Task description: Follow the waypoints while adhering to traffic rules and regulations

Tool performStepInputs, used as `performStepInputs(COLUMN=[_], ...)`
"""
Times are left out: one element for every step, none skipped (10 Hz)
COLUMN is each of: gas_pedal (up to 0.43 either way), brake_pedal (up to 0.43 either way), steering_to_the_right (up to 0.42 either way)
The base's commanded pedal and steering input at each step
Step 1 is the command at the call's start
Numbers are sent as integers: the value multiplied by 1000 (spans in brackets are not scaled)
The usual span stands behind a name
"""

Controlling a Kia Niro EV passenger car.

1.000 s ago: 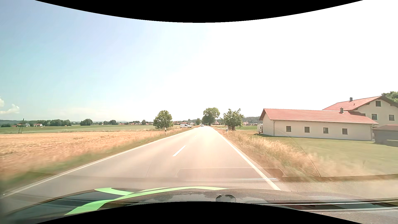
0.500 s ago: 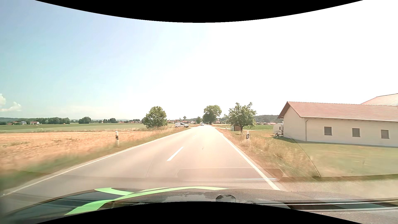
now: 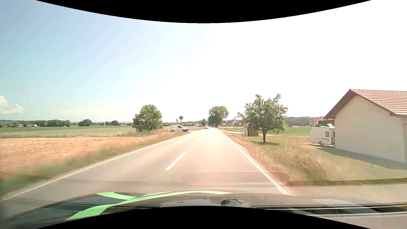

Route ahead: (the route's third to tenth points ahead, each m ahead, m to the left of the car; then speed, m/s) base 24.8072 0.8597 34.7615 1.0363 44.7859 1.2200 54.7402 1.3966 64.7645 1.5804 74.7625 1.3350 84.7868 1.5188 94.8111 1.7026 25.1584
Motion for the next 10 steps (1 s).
performStepInputs(gas_pedal=[220, 228, 240, 240, 240, 248, 280, 287, 299, 319], brake_pedal=[0, 0, 0, 0, 0, 0, 0, 0, 0, 0], steering_to_the_right=[-3, -2, -1, -1, -1, -1, -1, -1, -1, -1])
